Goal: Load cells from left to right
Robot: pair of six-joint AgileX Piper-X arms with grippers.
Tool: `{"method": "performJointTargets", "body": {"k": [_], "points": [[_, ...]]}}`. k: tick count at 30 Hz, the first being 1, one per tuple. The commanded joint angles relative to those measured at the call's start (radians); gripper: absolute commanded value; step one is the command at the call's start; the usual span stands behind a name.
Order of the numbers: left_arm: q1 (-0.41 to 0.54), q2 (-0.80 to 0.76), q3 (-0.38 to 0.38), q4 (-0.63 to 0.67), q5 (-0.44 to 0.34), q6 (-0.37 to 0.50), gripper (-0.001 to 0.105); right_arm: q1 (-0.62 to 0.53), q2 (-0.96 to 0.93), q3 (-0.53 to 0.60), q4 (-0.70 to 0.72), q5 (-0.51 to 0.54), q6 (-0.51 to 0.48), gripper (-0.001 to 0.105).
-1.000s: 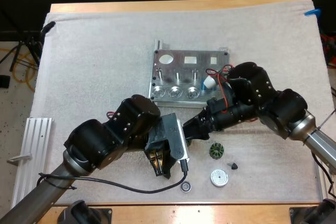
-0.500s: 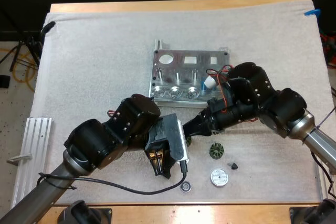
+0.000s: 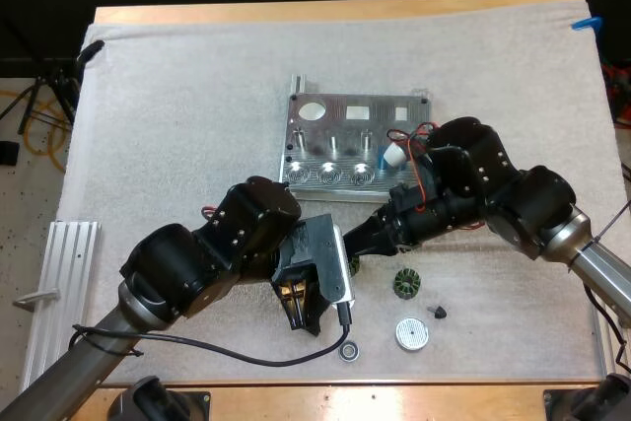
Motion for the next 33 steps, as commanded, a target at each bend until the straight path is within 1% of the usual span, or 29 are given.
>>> {"method": "performJointTargets", "body": {"k": [1, 3, 4, 6, 8, 10, 12, 13, 15, 16, 18, 21, 23, 25, 28, 30, 33], "points": [[-0.001, -0.003, -0.003, -0.012, 0.008, 0.008, 0.044, 0.003, -0.008, -0.009, 0.001, -0.016, -0.009, 0.0], [-0.001, -0.003, -0.003, -0.012, 0.008, 0.003, 0.057, 0.003, -0.008, -0.009, 0.001, -0.013, -0.009, 0.0], [-0.001, -0.003, -0.003, -0.012, 0.008, -0.003, 0.059, 0.001, -0.008, -0.009, 0.001, -0.011, -0.009, 0.0], [-0.001, -0.007, -0.003, -0.012, 0.008, -0.033, 0.063, 0.001, -0.008, -0.011, 0.001, 0.031, -0.009, 0.0], [-0.001, -0.011, -0.003, -0.012, 0.008, -0.05, 0.063, 0.001, -0.008, -0.013, 0.001, 0.057, -0.009, 0.0], [-0.001, -0.018, -0.003, -0.008, 0.008, -0.072, 0.063, 0.001, -0.008, -0.019, 0.003, 0.106, -0.009, 0.0], [-0.001, -0.032, -0.003, -0.008, 0.008, -0.096, 0.063, -0.001, -0.008, -0.032, 0.008, 0.184, -0.011, 0.0], [-0.001, -0.038, -0.003, -0.004, 0.008, -0.098, 0.063, -0.001, -0.008, -0.038, 0.011, 0.198, -0.013, 0.0], [-0.001, -0.068, -0.003, 0.01, 0.008, -0.1, 0.063, -0.018, -0.008, -0.07, 0.056, 0.268, -0.038, 0.0], [-0.001, -0.077, -0.003, 0.013, 0.008, -0.1, 0.063, -0.026, -0.008, -0.076, 0.073, 0.278, -0.046, 0.0], [-0.001, -0.117, -0.003, 0.018, 0.008, -0.1, 0.063, -0.071, -0.008, -0.118, 0.141, 0.332, -0.08, 0.0], [-0.001, -0.154, -0.003, 0.005, 0.008, -0.121, 0.063, -0.152, 0.003, -0.159, 0.21, 0.415, -0.081, 0.0], [-0.001, -0.162, -0.003, -0.003, 0.008, -0.143, 0.063, -0.198, 0.017, -0.177, 0.232, 0.422, -0.088, 0.0], [-0.001, -0.163, -0.003, -0.015, 0.008, -0.164, 0.063, -0.238, 0.032, -0.19, 0.25, 0.43, -0.126, 0.0], [0.001, -0.163, 0.012, -0.083, -0.007, -0.189, 0.063, -0.26, 0.074, -0.236, 0.276, 0.528, -0.187, 0.0], [0.001, -0.163, 0.032, -0.137, -0.012, -0.208, 0.063, -0.26, 0.117, -0.287, 0.322, 0.62, -0.244, 0.0], [0.001, -0.161, 0.056, -0.177, -0.03, -0.233, 0.063, -0.26, 0.182, -0.355, 0.38, 0.674, -0.272, 0.0]]}}
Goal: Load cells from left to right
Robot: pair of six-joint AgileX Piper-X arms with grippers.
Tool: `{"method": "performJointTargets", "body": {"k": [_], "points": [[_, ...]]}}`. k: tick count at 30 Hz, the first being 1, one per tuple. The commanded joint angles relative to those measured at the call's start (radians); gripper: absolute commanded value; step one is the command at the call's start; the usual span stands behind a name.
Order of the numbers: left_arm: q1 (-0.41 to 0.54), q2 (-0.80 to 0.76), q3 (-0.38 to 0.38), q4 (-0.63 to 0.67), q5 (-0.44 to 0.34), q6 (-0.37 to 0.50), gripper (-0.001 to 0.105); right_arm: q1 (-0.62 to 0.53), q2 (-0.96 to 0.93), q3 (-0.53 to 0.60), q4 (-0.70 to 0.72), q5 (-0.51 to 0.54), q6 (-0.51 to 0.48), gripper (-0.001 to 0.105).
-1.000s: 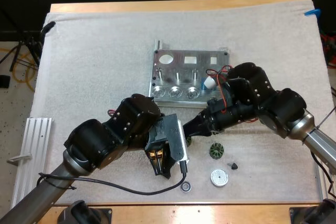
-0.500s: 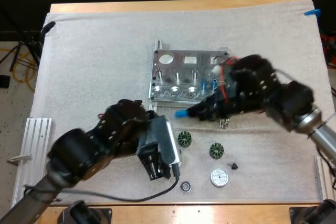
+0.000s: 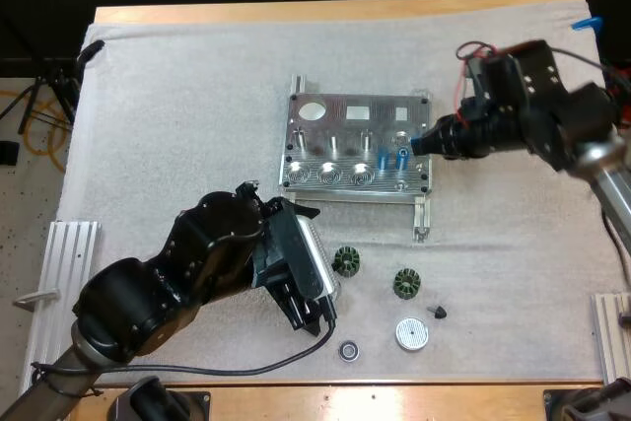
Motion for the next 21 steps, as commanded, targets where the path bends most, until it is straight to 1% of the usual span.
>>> {"method": "performJointTargets", "body": {"k": [1, 5, 7, 9, 14, 21], "points": [[0.0, -0.001, 0.011, -0.024, -0.027, -0.027, 0.063, 0.0, 0.028, -0.042, 0.032, 0.029, -0.029, 0.0], [0.0, -0.001, 0.033, -0.033, -0.062, -0.048, 0.063, 0.0, 0.124, -0.117, 0.089, 0.039, -0.052, 0.0], [0.0, -0.001, 0.035, -0.049, -0.065, -0.06, 0.063, 0.0, 0.163, -0.146, 0.121, 0.055, -0.072, 0.0], [0.0, -0.001, 0.035, -0.084, -0.065, -0.065, 0.063, 0.004, 0.217, -0.172, 0.149, 0.092, -0.085, 0.0], [0.0, -0.001, 0.035, -0.13, -0.065, -0.073, 0.063, 0.004, 0.291, -0.186, 0.171, 0.096, -0.109, 0.0], [0.0, -0.001, 0.035, -0.129, -0.065, -0.073, 0.063, 0.004, 0.35, -0.186, 0.177, 0.119, -0.128, 0.0]]}}
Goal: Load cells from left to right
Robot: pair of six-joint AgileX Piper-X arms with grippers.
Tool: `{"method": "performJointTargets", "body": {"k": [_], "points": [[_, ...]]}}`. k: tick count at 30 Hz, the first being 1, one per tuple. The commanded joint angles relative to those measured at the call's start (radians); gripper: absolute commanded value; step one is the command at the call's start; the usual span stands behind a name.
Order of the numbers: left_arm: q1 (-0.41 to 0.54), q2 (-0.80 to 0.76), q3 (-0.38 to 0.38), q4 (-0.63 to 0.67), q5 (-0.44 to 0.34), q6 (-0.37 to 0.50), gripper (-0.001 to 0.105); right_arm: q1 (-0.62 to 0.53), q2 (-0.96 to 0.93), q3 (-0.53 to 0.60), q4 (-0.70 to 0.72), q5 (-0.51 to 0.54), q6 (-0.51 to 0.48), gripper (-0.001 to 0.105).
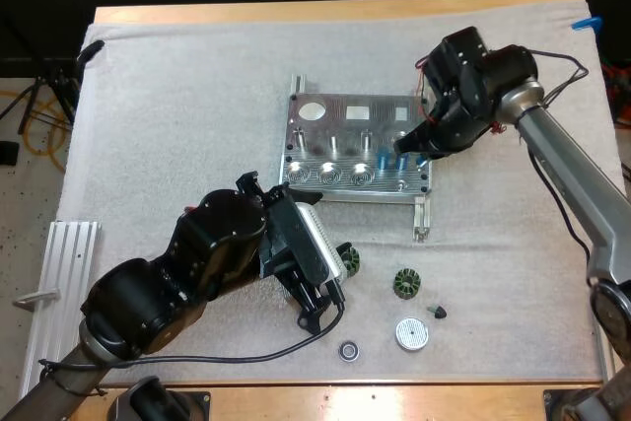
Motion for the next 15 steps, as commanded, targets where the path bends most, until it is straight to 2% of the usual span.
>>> {"method": "performJointTargets", "body": {"k": [1, 15], "points": [[0.0, -0.001, -0.002, -0.008, -0.018, -0.011, 0.063, 0.002, 0.002, -0.013, 0.006, 0.0, -0.02, 0.0], [0.0, -0.001, -0.002, -0.008, -0.018, -0.011, 0.063, 0.002, 0.034, -0.013, -0.013, 0.022, -0.033, 0.0]]}}
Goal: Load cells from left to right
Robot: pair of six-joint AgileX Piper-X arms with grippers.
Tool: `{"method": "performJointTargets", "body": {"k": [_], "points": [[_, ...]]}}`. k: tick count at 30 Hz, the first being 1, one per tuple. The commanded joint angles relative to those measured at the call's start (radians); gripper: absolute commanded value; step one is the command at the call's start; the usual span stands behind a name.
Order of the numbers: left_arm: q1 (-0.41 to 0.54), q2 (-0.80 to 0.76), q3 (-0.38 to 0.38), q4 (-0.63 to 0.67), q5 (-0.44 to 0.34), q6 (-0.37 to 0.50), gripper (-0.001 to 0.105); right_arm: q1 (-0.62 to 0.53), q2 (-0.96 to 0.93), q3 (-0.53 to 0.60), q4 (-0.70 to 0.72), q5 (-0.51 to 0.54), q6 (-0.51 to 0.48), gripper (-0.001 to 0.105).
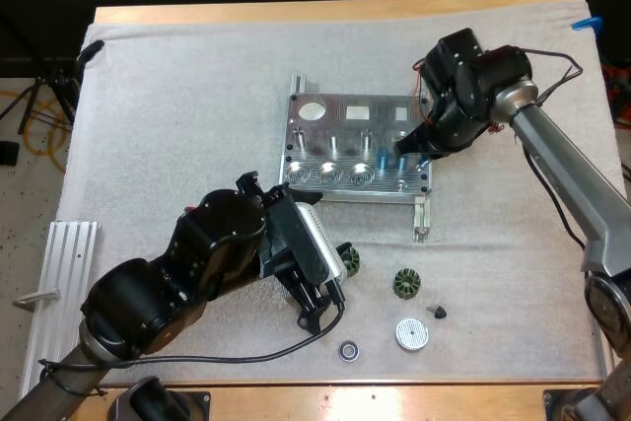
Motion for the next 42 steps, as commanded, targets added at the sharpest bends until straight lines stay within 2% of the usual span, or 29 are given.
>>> {"method": "performJointTargets", "body": {"k": [1, 13, 25, 31, 42], "points": [[0.0, -0.001, -0.002, -0.008, -0.018, -0.011, 0.063, 0.002, 0.006, -0.008, -0.002, 0.001, -0.017, 0.0], [0.0, -0.001, -0.002, -0.008, -0.018, -0.011, 0.063, 0.002, 0.035, -0.008, -0.022, 0.001, -0.018, 0.0], [0.0, -0.001, -0.002, -0.008, -0.018, -0.011, 0.063, 0.002, 0.037, -0.008, 0.027, -0.007, -0.018, 0.0], [0.0, -0.001, -0.002, -0.008, -0.018, -0.011, 0.063, 0.002, 0.037, -0.008, 0.032, -0.061, -0.018, 0.0], [0.0, -0.001, -0.002, -0.008, -0.018, -0.011, 0.063, 0.004, 0.037, -0.008, 0.033, -0.005, -0.018, 0.0]]}}
